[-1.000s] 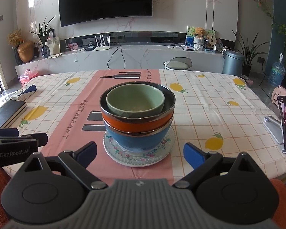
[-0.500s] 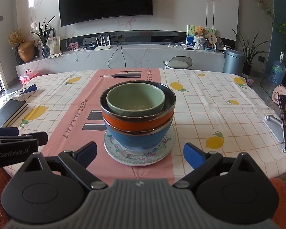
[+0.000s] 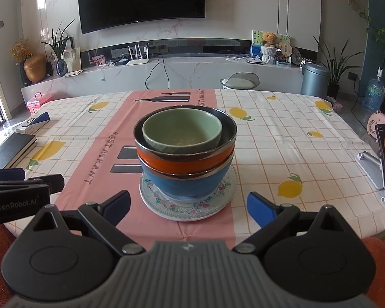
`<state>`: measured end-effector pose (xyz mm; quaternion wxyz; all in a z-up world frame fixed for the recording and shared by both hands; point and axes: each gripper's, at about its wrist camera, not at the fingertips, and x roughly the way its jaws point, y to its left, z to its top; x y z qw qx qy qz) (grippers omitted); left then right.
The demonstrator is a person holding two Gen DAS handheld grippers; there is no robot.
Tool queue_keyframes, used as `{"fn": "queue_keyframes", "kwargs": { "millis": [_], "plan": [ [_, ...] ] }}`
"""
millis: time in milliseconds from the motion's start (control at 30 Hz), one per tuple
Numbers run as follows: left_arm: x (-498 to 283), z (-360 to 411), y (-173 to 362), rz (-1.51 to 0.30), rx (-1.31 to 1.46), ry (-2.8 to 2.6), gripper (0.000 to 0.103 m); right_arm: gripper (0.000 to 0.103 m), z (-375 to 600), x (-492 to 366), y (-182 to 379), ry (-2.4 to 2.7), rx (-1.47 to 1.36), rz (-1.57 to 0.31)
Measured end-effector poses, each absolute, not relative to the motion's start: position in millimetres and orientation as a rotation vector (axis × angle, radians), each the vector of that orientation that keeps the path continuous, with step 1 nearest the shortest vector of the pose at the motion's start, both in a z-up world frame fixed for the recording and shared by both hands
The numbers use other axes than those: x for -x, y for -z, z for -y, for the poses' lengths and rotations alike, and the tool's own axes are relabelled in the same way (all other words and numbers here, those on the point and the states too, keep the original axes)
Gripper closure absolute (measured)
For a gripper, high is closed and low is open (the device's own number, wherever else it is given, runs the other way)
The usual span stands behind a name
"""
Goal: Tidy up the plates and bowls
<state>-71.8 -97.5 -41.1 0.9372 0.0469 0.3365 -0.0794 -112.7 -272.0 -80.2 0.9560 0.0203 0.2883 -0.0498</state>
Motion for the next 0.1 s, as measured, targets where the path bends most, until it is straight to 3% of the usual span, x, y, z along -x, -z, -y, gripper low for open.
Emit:
{"fn": "queue_keyframes", "kwargs": {
  "millis": [100],
  "plan": [
    [71.7, 98.1, 41.3, -0.687, -0.095, 0.163, 0.021, 0.008, 272.5, 112.2, 80.8, 0.1, -0.042, -0.587]
  ]
}}
